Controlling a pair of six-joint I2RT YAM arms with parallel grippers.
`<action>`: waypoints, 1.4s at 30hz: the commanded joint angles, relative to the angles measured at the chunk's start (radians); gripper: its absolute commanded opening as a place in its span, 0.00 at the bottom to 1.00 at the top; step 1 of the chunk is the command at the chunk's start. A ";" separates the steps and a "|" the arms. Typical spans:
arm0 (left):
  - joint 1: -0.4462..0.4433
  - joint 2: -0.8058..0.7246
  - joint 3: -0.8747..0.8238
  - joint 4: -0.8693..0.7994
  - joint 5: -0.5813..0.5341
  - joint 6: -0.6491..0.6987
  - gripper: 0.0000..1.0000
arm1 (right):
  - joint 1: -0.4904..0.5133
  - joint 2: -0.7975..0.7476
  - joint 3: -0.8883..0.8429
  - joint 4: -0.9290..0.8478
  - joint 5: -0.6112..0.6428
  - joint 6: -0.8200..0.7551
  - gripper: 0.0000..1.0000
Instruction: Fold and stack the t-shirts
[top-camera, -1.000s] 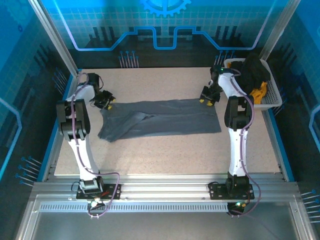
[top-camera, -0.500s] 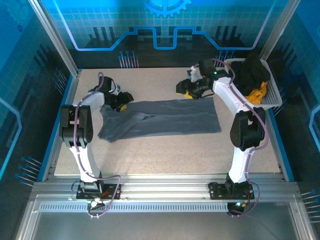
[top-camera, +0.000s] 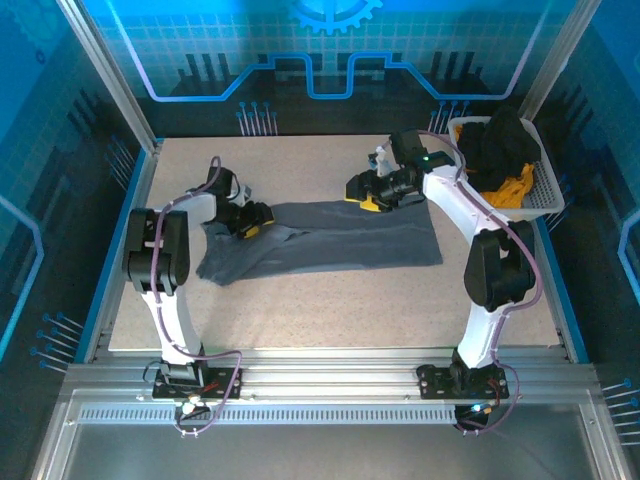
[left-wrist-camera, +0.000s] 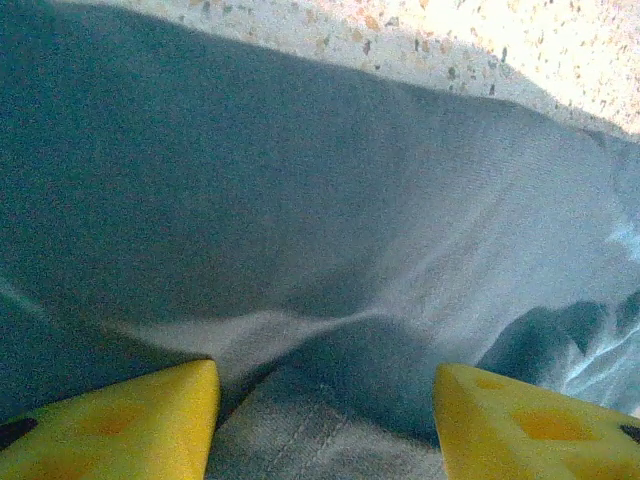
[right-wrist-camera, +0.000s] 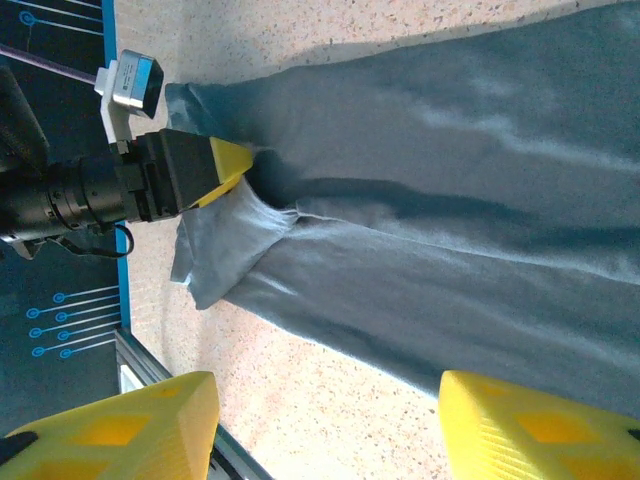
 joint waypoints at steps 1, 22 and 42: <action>-0.018 -0.042 -0.036 -0.026 0.015 0.030 0.59 | -0.001 -0.047 -0.015 0.021 -0.024 0.013 0.61; -0.300 -0.347 -0.385 0.064 0.110 -0.282 0.50 | -0.030 -0.113 -0.102 0.022 -0.034 -0.005 0.59; -0.089 -0.160 -0.069 -0.173 -0.135 0.013 0.57 | 0.018 -0.159 -0.112 0.036 -0.085 -0.065 0.62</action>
